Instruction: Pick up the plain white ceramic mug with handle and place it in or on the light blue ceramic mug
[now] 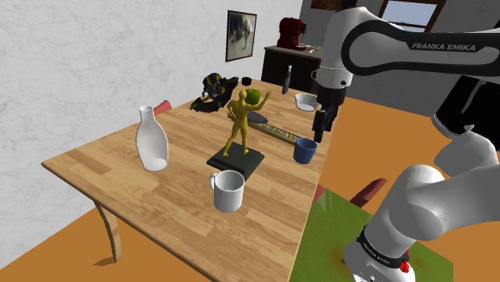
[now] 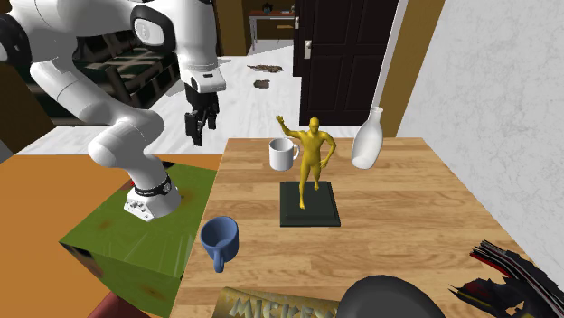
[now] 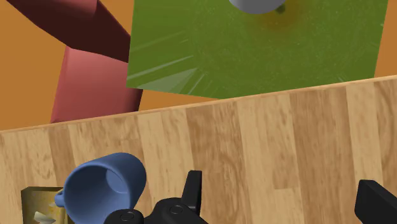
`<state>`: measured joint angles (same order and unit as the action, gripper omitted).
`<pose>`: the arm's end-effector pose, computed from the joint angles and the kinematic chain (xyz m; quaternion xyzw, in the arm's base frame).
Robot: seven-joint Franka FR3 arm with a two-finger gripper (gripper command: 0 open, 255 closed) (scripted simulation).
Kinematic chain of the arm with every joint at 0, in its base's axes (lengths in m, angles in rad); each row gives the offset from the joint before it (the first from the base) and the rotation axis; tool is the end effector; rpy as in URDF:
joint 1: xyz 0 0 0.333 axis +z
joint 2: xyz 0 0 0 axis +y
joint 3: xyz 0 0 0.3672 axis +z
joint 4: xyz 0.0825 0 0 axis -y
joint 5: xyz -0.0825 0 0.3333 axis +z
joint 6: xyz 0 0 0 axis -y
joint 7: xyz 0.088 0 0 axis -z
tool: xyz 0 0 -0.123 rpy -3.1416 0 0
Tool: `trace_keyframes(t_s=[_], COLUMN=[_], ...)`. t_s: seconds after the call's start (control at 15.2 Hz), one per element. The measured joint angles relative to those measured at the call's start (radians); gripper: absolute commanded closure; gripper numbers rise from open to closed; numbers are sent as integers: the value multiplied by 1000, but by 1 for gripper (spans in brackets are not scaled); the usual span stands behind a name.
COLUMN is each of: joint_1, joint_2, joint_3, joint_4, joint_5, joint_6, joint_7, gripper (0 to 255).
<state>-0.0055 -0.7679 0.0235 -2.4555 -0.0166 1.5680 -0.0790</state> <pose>0.2176 0.0042 0.5649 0.9971 0.0451 -0.0604 0.0144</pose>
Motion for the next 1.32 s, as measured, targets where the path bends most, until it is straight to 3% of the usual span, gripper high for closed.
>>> trace_keyframes(t_s=[0.59,0.92,1.32], joint_1=[51,82,102], joint_2=[149,295,492], joint_3=[114,201,286], joint_4=[8,46,136], joint_5=[83,125,126], joint_6=[147,264,380], joint_7=[122,218,323], gripper=[0,0,0])
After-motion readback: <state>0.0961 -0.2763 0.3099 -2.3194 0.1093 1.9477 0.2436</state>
